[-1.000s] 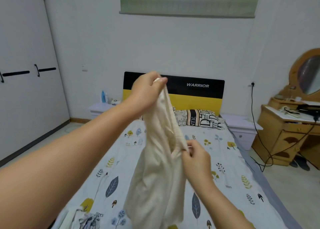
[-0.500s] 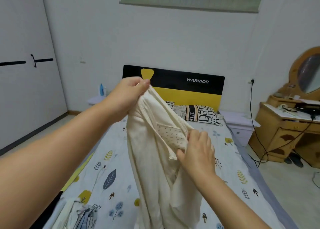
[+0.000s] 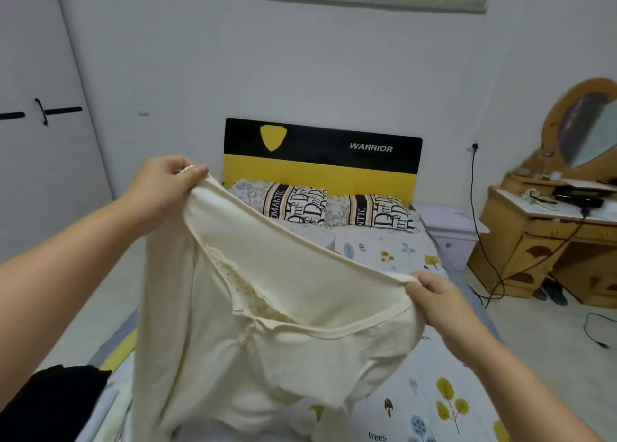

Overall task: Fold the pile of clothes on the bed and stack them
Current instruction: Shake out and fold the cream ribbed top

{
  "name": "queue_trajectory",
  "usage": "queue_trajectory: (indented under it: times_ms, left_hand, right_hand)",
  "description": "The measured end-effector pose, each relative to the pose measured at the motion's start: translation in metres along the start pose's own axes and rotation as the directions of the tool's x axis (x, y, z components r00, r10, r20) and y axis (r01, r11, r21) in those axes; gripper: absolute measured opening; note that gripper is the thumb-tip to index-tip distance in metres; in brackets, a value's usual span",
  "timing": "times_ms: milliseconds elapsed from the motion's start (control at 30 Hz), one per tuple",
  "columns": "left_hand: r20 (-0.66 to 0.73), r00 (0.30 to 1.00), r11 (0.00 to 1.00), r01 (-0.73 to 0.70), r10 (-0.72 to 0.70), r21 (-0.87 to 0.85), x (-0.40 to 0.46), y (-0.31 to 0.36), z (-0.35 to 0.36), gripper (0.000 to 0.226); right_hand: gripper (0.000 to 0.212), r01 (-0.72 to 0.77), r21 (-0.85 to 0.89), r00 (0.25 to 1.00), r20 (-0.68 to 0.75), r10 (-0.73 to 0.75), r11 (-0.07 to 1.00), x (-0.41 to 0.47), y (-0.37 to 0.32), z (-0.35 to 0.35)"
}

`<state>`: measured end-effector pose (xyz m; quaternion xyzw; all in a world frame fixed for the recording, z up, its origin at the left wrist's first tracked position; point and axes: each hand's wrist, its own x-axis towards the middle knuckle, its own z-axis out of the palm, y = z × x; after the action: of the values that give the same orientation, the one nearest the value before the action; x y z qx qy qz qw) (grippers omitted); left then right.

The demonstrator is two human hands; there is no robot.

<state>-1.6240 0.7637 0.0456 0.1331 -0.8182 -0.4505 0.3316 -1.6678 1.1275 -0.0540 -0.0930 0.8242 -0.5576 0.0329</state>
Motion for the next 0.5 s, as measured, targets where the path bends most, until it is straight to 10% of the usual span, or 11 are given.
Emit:
queue_trajectory:
  times_ms: [167,300,400,500]
  left_hand:
    - [0.099,0.994,0.982,0.026,-0.045,0.189,0.000,-0.027,-0.010,0.030]
    - [0.485,0.866,0.944,-0.050,-0.122,0.326,0.000,-0.042,-0.029,0.022]
    - [0.736,0.625,0.923,-0.064,-0.259,0.379,-0.006,-0.050,-0.036,0.045]
    - [0.712,0.674,0.881,-0.198,-0.195,0.429,-0.016,-0.063,-0.026,0.023]
  right_hand:
    - [0.020,0.080,-0.234,0.983,0.183,-0.037,0.969,-0.005,-0.027,-0.023]
    - [0.020,0.171,-0.724,0.980,0.194,-0.040,0.669,-0.001,-0.038,-0.038]
    - [0.028,0.106,-0.655,0.992,0.021,-0.123,0.748,0.000,-0.041,-0.043]
    - [0.034,0.120,-0.498,0.980,-0.079,-0.182,0.859,-0.009,-0.043,-0.040]
